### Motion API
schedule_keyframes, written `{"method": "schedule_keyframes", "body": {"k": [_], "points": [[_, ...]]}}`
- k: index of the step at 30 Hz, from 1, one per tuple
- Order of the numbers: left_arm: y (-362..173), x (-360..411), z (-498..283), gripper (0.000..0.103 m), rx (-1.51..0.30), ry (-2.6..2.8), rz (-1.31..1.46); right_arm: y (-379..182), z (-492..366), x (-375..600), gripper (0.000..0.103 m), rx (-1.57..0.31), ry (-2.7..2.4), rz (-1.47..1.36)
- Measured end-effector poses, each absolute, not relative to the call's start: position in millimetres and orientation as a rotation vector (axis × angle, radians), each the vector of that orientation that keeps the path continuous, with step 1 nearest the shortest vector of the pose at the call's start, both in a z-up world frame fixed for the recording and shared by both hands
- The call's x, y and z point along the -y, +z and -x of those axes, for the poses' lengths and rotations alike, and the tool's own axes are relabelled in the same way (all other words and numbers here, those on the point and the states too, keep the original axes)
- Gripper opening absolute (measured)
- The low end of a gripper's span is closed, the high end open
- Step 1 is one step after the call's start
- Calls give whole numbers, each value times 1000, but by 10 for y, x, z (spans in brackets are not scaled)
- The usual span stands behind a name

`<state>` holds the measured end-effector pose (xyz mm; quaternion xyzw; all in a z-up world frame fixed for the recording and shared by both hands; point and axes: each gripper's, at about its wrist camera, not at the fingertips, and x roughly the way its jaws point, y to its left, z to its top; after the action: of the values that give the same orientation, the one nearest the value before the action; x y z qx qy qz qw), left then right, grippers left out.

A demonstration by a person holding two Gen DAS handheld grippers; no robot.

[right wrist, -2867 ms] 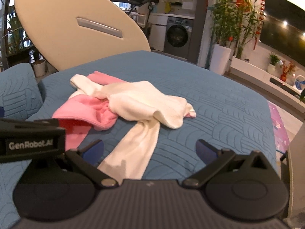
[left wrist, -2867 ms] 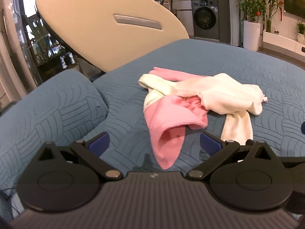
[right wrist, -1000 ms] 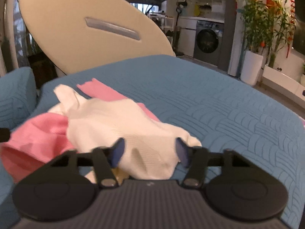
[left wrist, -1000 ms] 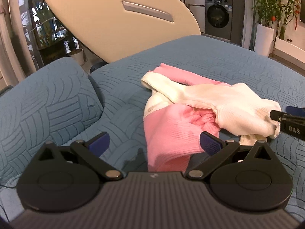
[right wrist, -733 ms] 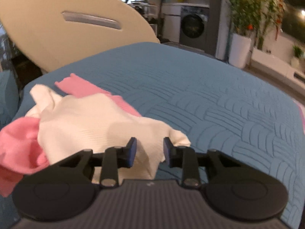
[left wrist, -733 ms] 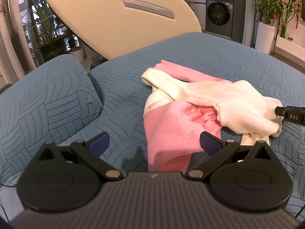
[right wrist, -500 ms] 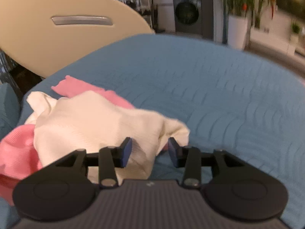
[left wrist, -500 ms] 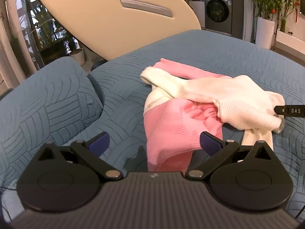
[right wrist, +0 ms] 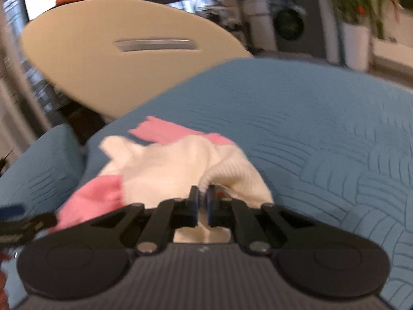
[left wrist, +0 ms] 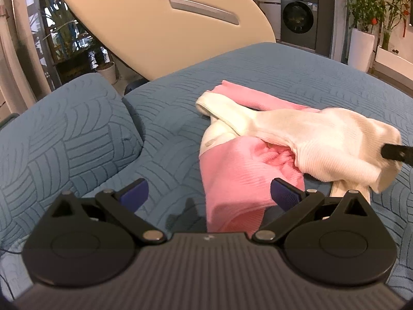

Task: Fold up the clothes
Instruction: 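Grasp the white sweater fabric with the right gripper and lift it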

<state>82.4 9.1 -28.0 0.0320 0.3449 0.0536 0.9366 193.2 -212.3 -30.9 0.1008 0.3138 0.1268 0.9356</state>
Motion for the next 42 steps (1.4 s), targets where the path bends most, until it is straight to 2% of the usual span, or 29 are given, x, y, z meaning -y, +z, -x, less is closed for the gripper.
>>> {"method": "schedule_keyframes", "body": {"k": [7, 11, 15, 17, 18, 19, 20, 21, 22, 25, 27, 29, 31, 32, 33, 34, 42], "points": [[-284, -204, -864, 103, -720, 131, -34, -173, -1549, 1903, 6, -691, 371, -115], [-311, -249, -889, 103, -732, 145, -29, -201, -1281, 1780, 1, -741, 492, -55], [-335, -283, -922, 103, -752, 167, -27, -229, -1053, 1597, 1, -762, 576, 37], [-345, -300, -931, 103, -765, 177, -33, -157, -1035, 1518, 13, -716, 553, 91], [-347, -299, -938, 103, -772, 183, -39, -76, -1079, 1509, 32, -675, 527, 94], [-349, -300, -947, 103, -780, 190, -47, -3, -1137, 1490, 58, -632, 491, 106], [-349, -304, -952, 103, -786, 193, -50, 63, -1207, 1463, 73, -586, 448, 125], [-345, -310, -951, 103, -788, 194, -49, 111, -1291, 1426, 95, -539, 396, 162], [-343, -316, -950, 103, -789, 194, -49, 119, -1383, 1383, 96, -509, 345, 220], [-325, -339, -933, 103, -778, 192, -47, 39, -1670, 1334, 90, -512, 220, 353], [-316, -333, -921, 103, -766, 179, -48, -39, -1811, 1443, 86, -575, 193, 293], [-317, -309, -916, 103, -759, 163, -49, -144, -1906, 1575, 77, -669, 209, 192], [-331, -275, -923, 103, -760, 155, -59, -264, -1944, 1627, 52, -737, 227, 144], [-336, -260, -922, 103, -762, 153, -66, -296, -1952, 1656, 43, -750, 225, 138], [-343, -247, -924, 103, -762, 153, -73, -308, -1944, 1684, 24, -756, 228, 126], [-352, -237, -927, 103, -761, 155, -80, -317, -1933, 1711, 11, -763, 237, 106], [-330, -222, -896, 103, -729, 158, -98, -146, -1336, 1618, 9, -713, 353, 122]]}}
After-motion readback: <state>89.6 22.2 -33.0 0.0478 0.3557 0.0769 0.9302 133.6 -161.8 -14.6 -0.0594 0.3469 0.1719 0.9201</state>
